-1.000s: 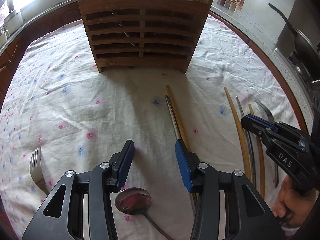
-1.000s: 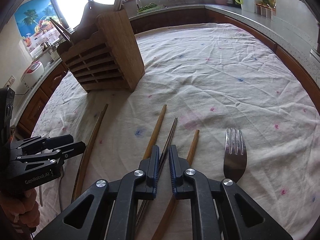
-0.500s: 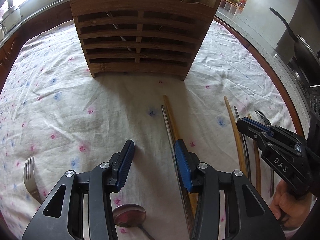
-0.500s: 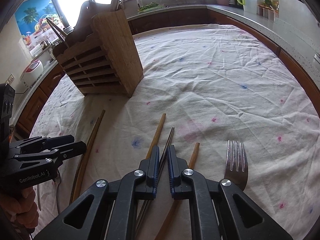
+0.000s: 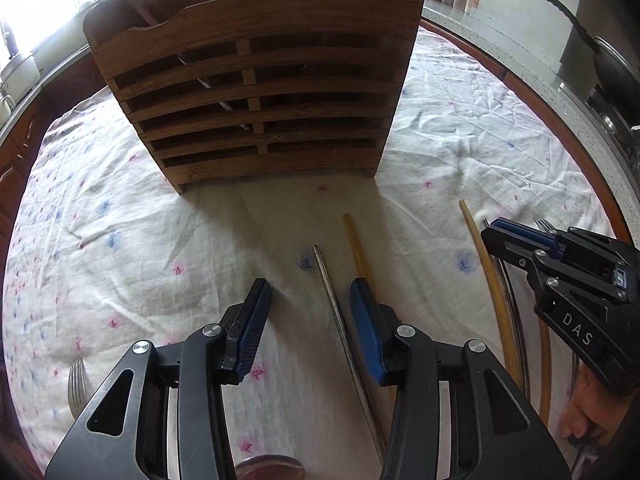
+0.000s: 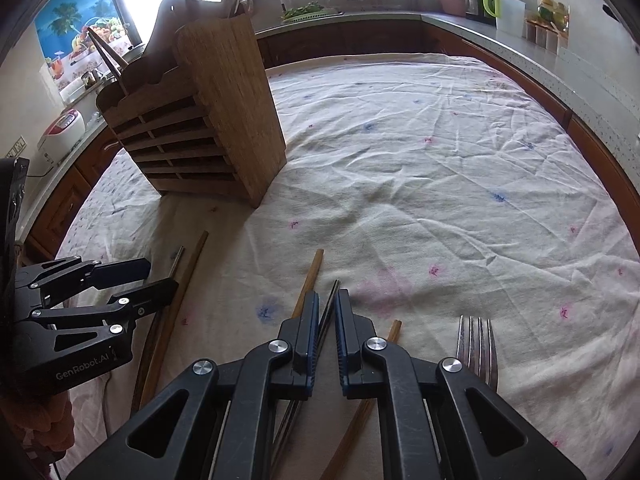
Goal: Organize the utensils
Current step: 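Close the left tool on a metal chopstick while the right tool grasps a wooden chopstick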
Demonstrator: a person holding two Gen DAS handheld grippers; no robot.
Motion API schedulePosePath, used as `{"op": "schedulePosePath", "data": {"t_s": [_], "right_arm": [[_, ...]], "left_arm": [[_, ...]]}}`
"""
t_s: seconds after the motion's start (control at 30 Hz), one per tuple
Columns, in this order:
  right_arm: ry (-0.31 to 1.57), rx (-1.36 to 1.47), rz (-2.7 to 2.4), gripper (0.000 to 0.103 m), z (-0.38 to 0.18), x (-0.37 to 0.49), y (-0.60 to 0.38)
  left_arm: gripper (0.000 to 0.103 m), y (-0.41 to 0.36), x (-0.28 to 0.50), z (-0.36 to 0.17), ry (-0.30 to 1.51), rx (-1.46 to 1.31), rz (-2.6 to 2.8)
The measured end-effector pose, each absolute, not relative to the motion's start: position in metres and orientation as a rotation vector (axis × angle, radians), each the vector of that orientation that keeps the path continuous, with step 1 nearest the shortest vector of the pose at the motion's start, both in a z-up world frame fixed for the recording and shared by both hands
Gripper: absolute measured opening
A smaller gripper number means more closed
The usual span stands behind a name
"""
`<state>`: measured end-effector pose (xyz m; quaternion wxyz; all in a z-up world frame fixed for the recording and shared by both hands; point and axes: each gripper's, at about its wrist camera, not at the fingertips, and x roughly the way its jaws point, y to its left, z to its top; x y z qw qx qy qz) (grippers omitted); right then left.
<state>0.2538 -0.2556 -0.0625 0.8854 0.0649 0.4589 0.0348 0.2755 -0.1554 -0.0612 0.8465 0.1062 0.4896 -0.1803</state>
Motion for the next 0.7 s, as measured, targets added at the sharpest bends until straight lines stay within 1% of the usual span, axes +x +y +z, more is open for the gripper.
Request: {"op": "schedulePosePath", "data": {"t_s": [0.07, 0.1, 0.17, 0.33, 0.4, 0.7], "right_arm": [[0.949, 0.097, 0.064, 0.008, -0.063, 0.254, -0.25], [0.948, 0.078, 0.06, 0.008, -0.063, 0.254, -0.248], [0.941, 0.069, 0.057, 0.009, -0.063, 0.253, -0.246], [0.941, 0.167, 0.079, 0.005, -0.06, 0.251, -0.255], [0.926, 0.203, 0.093, 0.004, -0.053, 0.245, -0.257], [0.809, 0.302, 0.169, 0.004, 0.003, 0.214, -0.263]], "left_arm": [[0.029, -0.16, 0.276, -0.061, 1.02, 0.226, -0.39], [0.026, -0.162, 0.275, -0.062, 1.012, 0.232, -0.396], [0.009, -0.165, 0.273, -0.062, 0.996, 0.249, -0.403], [0.004, -0.161, 0.275, -0.06, 1.001, 0.219, -0.405], [0.004, -0.151, 0.271, -0.056, 0.999, 0.178, -0.41], [0.003, -0.1, 0.237, 0.0, 0.894, 0.016, -0.454]]}}
